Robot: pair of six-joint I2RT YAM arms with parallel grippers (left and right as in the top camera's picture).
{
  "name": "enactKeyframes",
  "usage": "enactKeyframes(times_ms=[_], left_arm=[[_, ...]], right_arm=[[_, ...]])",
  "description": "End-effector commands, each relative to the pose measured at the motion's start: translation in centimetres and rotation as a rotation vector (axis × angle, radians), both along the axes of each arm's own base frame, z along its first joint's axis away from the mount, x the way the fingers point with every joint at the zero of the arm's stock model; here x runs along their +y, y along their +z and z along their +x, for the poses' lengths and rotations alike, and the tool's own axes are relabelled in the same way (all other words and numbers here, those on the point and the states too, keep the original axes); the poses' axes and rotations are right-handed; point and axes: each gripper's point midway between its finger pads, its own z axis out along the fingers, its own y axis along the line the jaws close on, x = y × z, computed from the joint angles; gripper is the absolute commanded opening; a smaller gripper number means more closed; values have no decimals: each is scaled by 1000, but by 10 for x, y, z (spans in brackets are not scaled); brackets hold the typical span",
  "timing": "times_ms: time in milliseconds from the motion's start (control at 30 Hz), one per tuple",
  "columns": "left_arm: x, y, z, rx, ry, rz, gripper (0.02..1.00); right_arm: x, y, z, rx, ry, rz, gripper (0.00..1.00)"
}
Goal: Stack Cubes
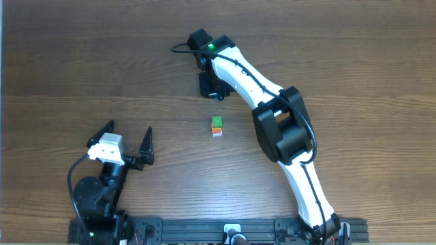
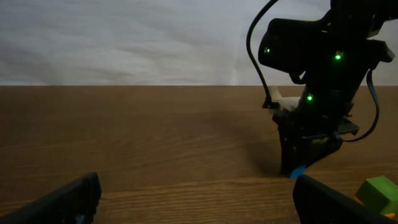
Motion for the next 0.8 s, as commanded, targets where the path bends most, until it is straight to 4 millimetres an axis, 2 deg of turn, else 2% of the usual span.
enactKeyframes(times_ms=[33,267,433,600,800], left_arm=[[0,-1,0,-7,-3,13,1000],[0,-1,0,-7,-3,13,1000],[0,-1,0,-7,-3,13,1000],[0,-1,0,-7,-3,13,1000],[0,-1,0,-7,-3,13,1000]], right_arm=[[2,36,12,-70,-15,30,12],[2,106,5,-164,-6,80,12],[2,148,-14,-208,0,94,12],[8,162,-44,-186,12,93,9],[11,154,-75,-140,13,70,9]])
